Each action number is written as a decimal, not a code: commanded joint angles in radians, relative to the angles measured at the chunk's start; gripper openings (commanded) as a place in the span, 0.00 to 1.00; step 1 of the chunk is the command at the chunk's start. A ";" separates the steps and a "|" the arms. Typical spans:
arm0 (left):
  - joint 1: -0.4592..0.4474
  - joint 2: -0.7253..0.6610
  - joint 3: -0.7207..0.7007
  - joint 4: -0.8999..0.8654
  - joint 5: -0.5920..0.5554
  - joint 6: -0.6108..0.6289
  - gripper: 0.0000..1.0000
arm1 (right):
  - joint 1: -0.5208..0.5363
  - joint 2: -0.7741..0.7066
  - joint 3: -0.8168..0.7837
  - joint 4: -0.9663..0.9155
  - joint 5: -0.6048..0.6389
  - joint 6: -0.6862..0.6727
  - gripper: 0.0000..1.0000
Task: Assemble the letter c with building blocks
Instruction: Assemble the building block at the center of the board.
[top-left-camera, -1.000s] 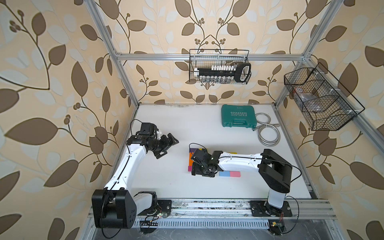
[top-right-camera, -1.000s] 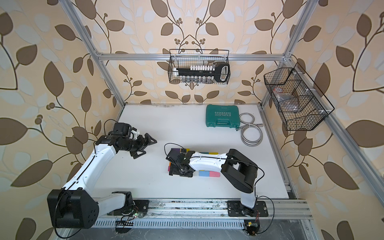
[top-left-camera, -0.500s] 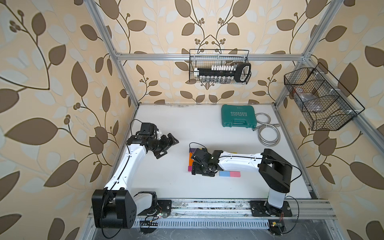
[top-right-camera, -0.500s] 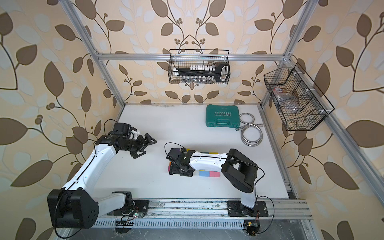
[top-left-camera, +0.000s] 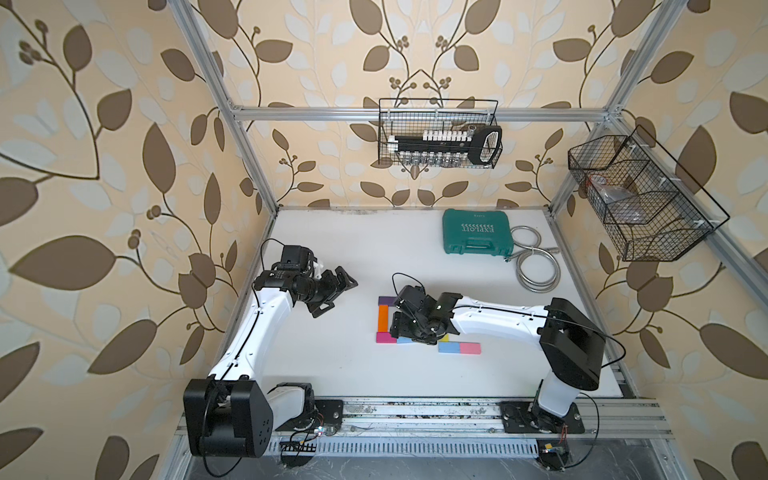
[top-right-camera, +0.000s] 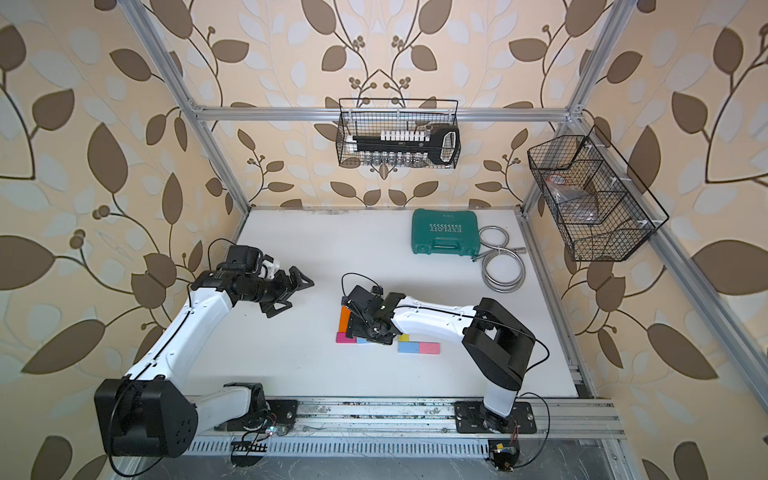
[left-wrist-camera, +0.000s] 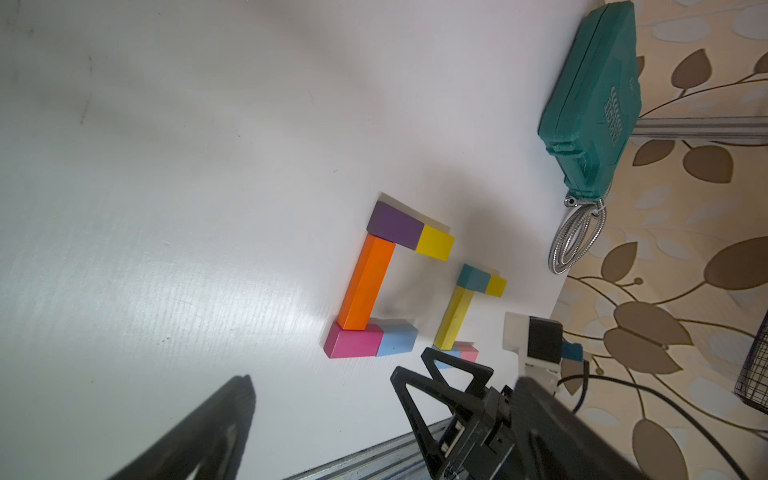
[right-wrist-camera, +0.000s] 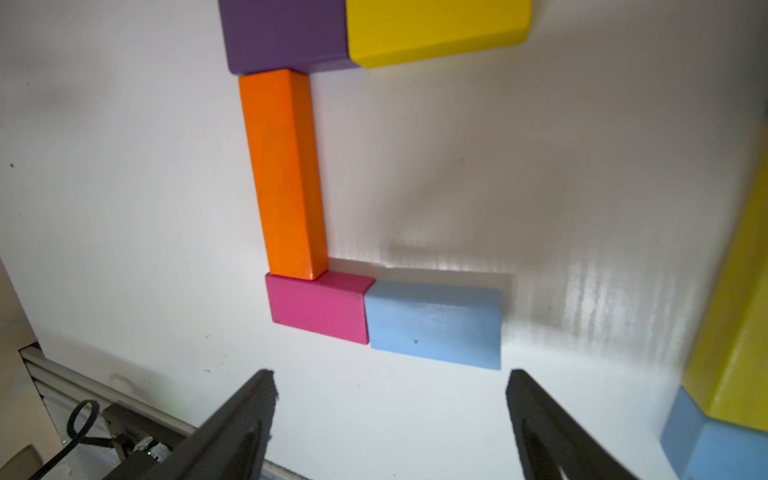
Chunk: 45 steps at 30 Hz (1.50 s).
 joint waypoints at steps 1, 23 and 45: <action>0.002 -0.027 0.031 -0.006 0.017 -0.002 0.99 | -0.012 0.011 -0.014 -0.022 0.014 -0.021 0.86; -0.001 -0.021 0.040 -0.005 0.018 -0.009 0.99 | -0.019 0.094 0.039 -0.011 -0.003 -0.036 0.86; -0.007 -0.023 0.031 0.006 0.014 -0.016 0.99 | -0.001 0.110 0.063 -0.005 -0.008 -0.030 0.85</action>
